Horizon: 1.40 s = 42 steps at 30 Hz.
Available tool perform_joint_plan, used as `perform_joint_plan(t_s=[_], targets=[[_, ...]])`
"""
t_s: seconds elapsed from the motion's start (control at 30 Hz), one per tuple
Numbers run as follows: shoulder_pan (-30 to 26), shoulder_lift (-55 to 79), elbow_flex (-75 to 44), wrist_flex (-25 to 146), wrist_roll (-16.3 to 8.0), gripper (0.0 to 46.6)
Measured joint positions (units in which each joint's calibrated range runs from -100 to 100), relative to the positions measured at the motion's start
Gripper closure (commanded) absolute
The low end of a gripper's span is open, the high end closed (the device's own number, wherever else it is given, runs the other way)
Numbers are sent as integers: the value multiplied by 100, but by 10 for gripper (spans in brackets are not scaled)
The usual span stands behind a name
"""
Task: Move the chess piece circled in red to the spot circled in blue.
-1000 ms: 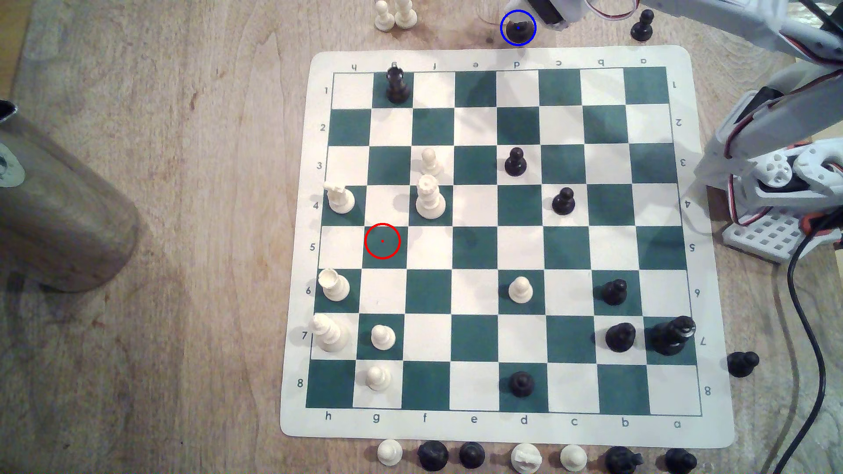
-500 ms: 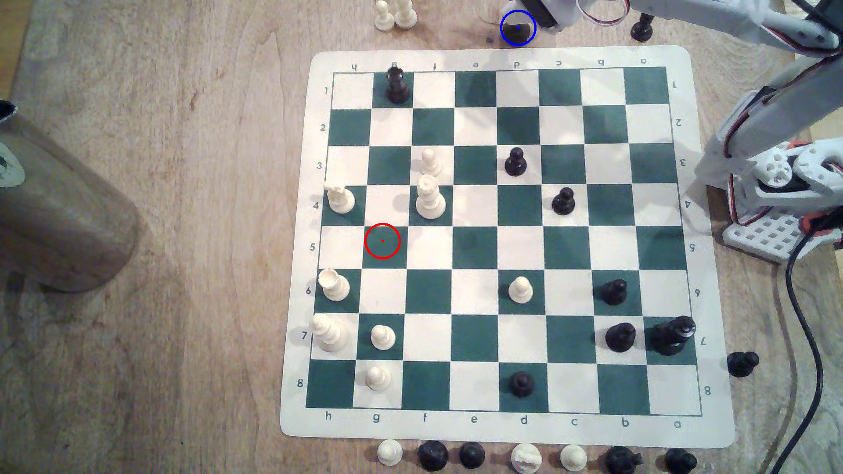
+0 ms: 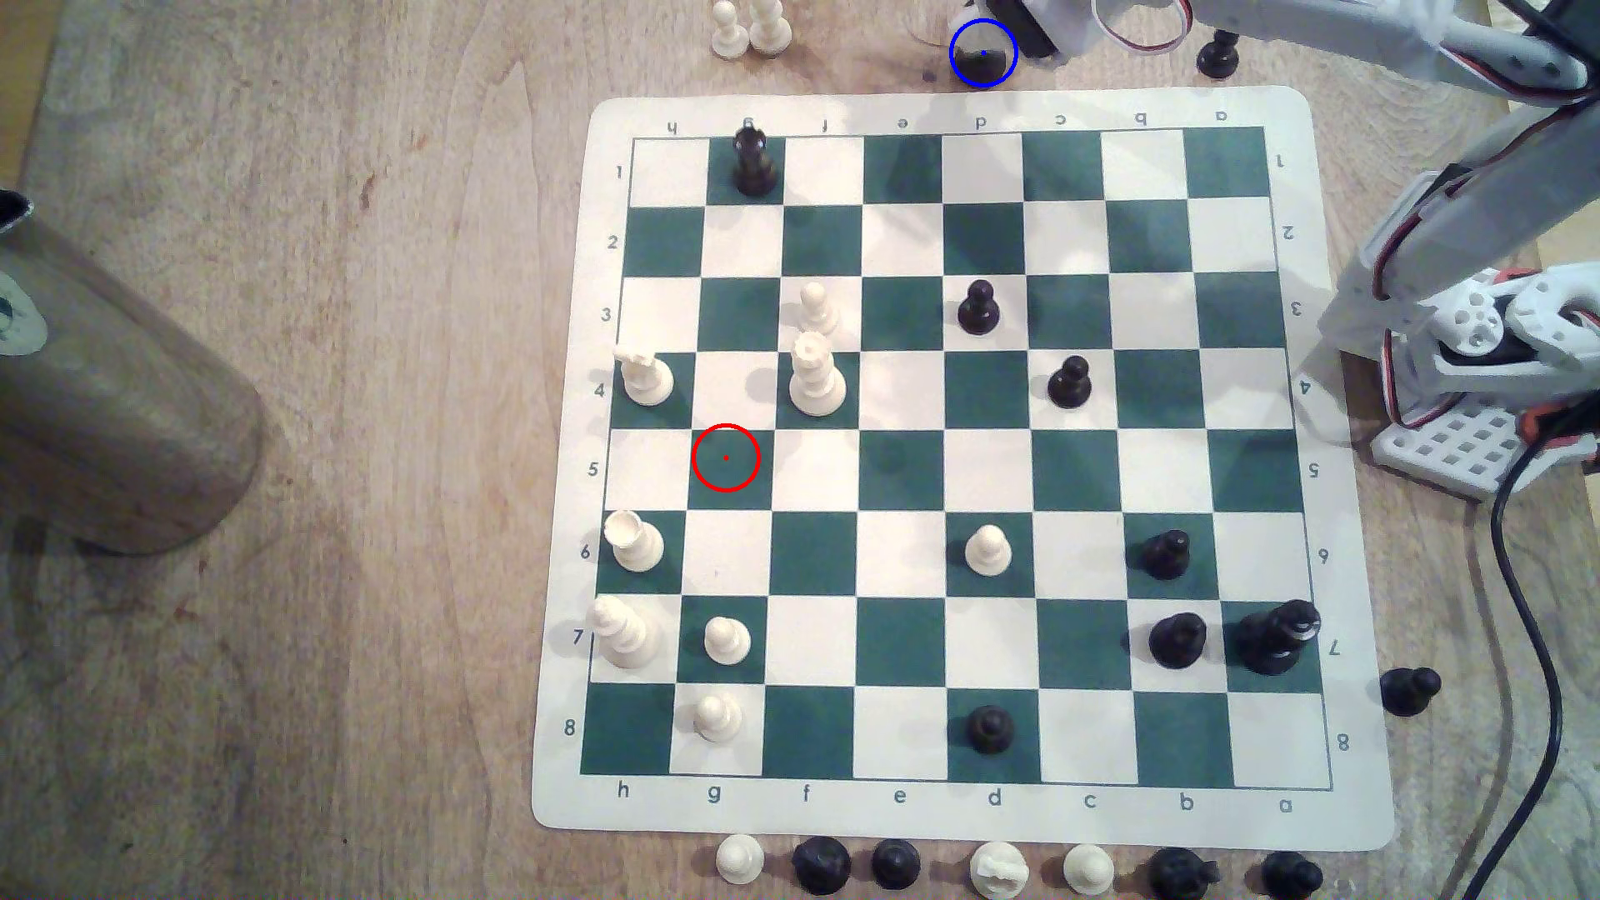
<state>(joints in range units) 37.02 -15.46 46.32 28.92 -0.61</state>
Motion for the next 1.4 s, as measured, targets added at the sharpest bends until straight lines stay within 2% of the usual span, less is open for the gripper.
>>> perform_joint_plan(t_s=[0.23,0.53,0.73,0.93,1.27,1.4], targets=[[66,0,108,-215,5,187],[81,-42,181,0,151,182],[288,-209,289,207,308,174],[420,-385,289,486,352,174],[-236,-2053,1229,1378,293,175],[-671,-2899,1256,2151,171,179]])
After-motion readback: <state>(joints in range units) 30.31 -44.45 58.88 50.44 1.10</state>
